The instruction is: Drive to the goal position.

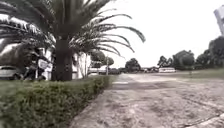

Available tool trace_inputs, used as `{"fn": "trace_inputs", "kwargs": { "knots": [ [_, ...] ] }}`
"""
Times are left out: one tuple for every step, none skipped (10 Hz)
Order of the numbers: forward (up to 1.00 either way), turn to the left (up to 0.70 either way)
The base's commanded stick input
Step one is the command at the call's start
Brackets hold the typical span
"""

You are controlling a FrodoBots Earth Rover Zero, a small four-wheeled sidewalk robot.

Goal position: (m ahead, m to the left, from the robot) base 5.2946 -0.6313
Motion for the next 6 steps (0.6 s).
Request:
{"fn": "trace_inputs", "kwargs": {
  "knots": [
    [0.50,0.00],
    [0.50,0.00],
    [0.50,0.00],
    [0.50,0.00],
    [0.50,0.00],
    [0.50,0.00]
  ]
}}
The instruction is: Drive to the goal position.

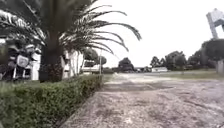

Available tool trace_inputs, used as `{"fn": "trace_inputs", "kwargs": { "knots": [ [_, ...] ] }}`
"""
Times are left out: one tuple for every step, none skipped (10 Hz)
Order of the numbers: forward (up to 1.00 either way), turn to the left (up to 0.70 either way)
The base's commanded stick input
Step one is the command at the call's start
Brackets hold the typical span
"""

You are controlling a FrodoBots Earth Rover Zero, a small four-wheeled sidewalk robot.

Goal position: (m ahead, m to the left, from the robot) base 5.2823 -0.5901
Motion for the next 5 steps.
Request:
{"fn": "trace_inputs", "kwargs": {
  "knots": [
    [0.50,0.00],
    [0.50,0.00],
    [0.50,0.00],
    [0.50,0.00],
    [0.50,0.00]
  ]
}}
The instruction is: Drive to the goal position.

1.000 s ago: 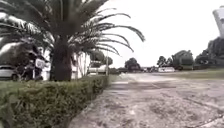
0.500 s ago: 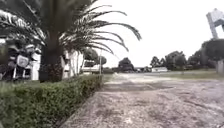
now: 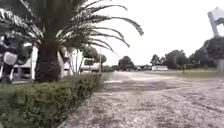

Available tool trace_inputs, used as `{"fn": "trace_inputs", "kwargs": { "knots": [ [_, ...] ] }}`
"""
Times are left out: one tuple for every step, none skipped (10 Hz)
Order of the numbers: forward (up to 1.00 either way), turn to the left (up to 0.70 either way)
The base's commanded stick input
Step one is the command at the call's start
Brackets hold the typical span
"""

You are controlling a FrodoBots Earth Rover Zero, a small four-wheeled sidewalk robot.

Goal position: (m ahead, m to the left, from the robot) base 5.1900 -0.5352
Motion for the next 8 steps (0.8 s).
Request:
{"fn": "trace_inputs", "kwargs": {
  "knots": [
    [0.50,0.00],
    [0.50,0.00],
    [0.50,0.00],
    [0.50,0.00],
    [0.50,0.00],
    [0.50,0.00],
    [0.50,0.00],
    [0.50,0.00]
  ]
}}
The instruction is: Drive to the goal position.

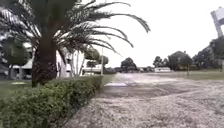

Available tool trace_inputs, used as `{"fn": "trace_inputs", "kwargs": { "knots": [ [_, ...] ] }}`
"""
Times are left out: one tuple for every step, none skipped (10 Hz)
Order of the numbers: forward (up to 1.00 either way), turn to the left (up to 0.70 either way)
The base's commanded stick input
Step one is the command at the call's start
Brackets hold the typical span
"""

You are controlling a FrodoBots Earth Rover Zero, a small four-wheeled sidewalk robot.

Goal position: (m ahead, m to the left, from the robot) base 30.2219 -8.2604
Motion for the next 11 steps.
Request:
{"fn": "trace_inputs", "kwargs": {
  "knots": [
    [0.50,0.00],
    [0.50,0.00],
    [0.50,0.00],
    [0.50,0.00],
    [0.50,-0.03],
    [0.50,-0.19],
    [0.50,-0.09],
    [0.50,0.00],
    [0.50,0.00],
    [0.50,0.00],
    [0.50,0.00]
  ]
}}
